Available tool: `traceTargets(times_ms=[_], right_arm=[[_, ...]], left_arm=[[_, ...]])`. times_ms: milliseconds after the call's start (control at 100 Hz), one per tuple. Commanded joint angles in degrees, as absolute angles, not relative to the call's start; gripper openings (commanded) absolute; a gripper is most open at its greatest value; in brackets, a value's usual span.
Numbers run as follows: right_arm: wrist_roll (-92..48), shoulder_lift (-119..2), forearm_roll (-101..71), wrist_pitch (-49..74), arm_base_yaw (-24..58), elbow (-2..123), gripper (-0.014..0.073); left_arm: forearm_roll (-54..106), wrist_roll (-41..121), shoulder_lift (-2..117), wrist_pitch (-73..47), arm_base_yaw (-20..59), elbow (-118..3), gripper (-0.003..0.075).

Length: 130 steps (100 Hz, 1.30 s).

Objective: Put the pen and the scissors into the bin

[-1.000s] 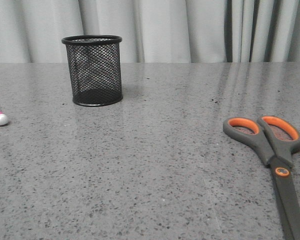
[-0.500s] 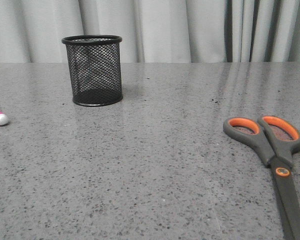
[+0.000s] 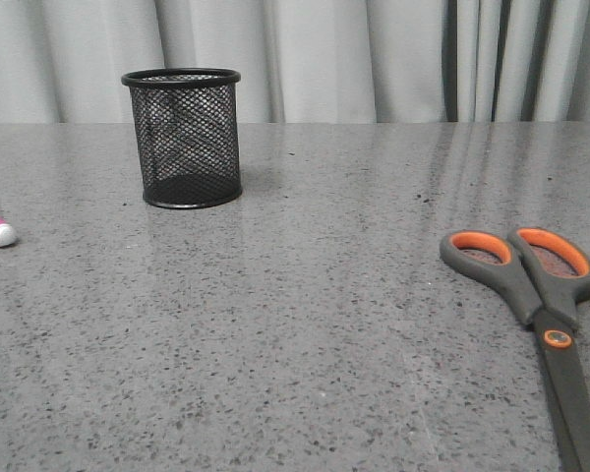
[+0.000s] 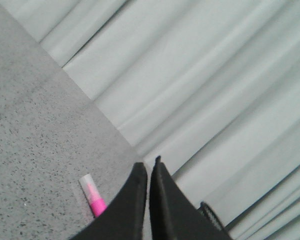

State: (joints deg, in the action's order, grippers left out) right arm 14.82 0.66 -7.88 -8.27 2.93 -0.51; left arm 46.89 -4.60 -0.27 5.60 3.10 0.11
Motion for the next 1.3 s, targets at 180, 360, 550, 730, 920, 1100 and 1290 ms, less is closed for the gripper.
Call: traceTargets(times_ms=[180, 360, 550, 730, 920, 1100, 1290], right_arm=[[16.24, -3.18, -7.90, -4.81, 2.57, 9.41, 0.0063], [16.13, -13.99, -7.80, 4.88, 4.11, 16.72, 0.0314], [16.13, -23.86, -7.80, 9.44, 4.48, 21.65, 0.0319], [16.13, -24.79, -7.80, 9.77, 4.48, 22.34, 0.0319], [16.13, -24.79, -7.80, 11.94, 4.48, 22.34, 0.0319], [16.13, -24.79, -7.80, 13.53, 4.48, 22.34, 0.0319], [16.13, -24.79, -7.80, 13.43, 4.48, 22.34, 0.0319]], left_arm=[[34.70, -1.58, 2.14, -2.86, 3.00, -9.27, 0.0209], [29.74, -1.58, 17.21, -12.61, 3.00, -22.68, 0.0363], [28.34, -1.58, 41.98, -29.68, 3.00, -38.71, 0.0287], [28.34, -4.39, 58.92, -40.41, 3.00, -51.54, 0.0283], [21.40, -13.98, 70.65, -43.78, 3.00, -60.90, 0.0283], [11.68, -23.84, 76.85, -49.99, 3.00, -63.33, 0.0286], [11.31, -26.26, 80.03, -48.82, 3.00, -63.36, 0.0286]])
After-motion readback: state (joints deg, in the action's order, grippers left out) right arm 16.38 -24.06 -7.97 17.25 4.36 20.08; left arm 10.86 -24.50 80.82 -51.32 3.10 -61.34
